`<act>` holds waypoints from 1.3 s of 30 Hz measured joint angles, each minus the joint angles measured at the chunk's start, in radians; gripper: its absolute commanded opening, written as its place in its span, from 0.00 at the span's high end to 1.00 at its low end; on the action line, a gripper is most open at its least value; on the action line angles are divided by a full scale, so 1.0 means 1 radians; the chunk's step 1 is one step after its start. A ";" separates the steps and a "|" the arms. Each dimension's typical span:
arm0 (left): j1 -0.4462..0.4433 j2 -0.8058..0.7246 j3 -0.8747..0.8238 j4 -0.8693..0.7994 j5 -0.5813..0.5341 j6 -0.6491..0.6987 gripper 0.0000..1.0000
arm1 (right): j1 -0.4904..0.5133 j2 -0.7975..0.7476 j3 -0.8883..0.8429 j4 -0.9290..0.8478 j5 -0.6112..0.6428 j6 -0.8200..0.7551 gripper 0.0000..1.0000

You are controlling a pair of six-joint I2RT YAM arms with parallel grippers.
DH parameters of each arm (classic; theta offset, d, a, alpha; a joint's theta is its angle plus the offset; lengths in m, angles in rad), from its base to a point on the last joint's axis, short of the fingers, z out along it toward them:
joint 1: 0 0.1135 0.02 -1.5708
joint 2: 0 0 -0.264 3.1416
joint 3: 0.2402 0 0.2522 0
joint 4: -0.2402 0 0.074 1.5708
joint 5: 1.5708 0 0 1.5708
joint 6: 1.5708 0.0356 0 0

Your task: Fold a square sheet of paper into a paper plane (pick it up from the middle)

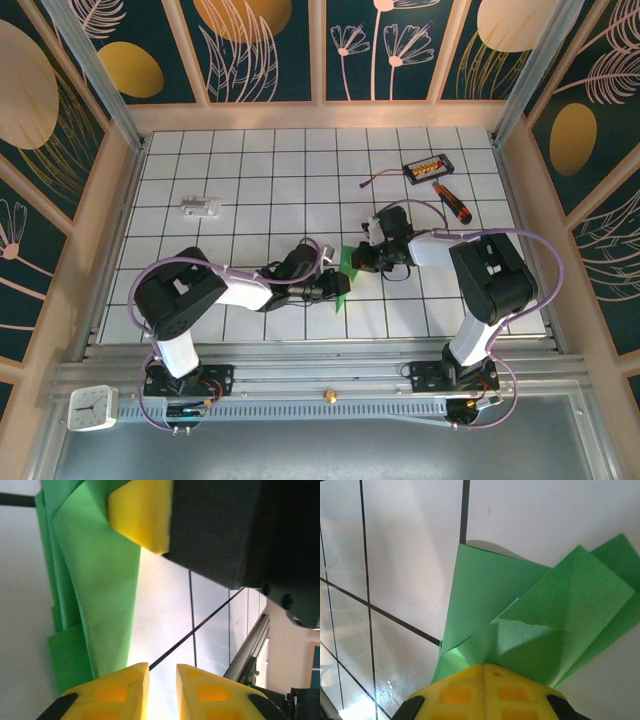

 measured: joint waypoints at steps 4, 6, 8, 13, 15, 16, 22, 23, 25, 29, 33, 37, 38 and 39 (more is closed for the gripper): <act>0.000 0.004 -0.001 0.001 0.003 -0.001 0.81 | 0.000 0.000 0.000 0.000 0.000 0.000 1.00; 0.000 0.004 -0.003 0.003 0.003 -0.004 0.82 | 0.000 0.000 0.000 0.000 0.000 0.000 1.00; 0.000 0.004 -0.010 0.005 0.002 -0.005 0.82 | 0.000 0.000 0.000 0.000 0.000 0.000 1.00; 0.000 0.004 -0.026 0.003 0.002 -0.005 0.82 | 0.000 0.000 0.000 -0.001 0.000 0.000 1.00; 0.000 0.004 -0.026 0.004 0.002 -0.004 0.81 | -0.001 0.000 0.000 -0.001 0.000 0.000 1.00; 0.000 0.004 -0.026 0.004 0.003 -0.004 0.81 | -0.001 0.000 0.000 -0.001 0.000 0.000 1.00; -0.001 -0.010 -0.026 0.000 0.002 0.019 0.79 | -0.001 0.002 0.002 -0.003 0.000 0.000 1.00; -0.003 -0.015 -0.026 -0.001 0.003 0.025 0.79 | -0.001 0.003 0.003 -0.005 -0.001 0.000 1.00; -0.011 -0.024 -0.025 -0.002 0.003 0.039 0.78 | -0.001 0.003 0.005 -0.008 0.000 0.000 1.00; -0.035 -0.025 -0.005 -0.019 0.011 0.066 0.78 | -0.001 0.004 0.007 -0.011 0.000 0.000 1.00; -0.042 -0.021 0.014 -0.042 0.022 0.079 0.79 | -0.001 0.005 0.007 -0.011 0.000 0.000 1.00; -0.041 -0.018 0.021 -0.086 0.006 0.092 0.80 | -0.001 0.005 0.007 -0.011 0.000 0.000 1.00; -0.040 -0.018 0.021 -0.093 0.003 0.093 0.80 | -0.001 0.005 0.007 -0.011 0.000 0.000 1.00; -0.039 -0.018 0.021 -0.100 0.001 0.093 0.80 | -0.001 0.005 0.007 -0.011 0.000 0.000 1.00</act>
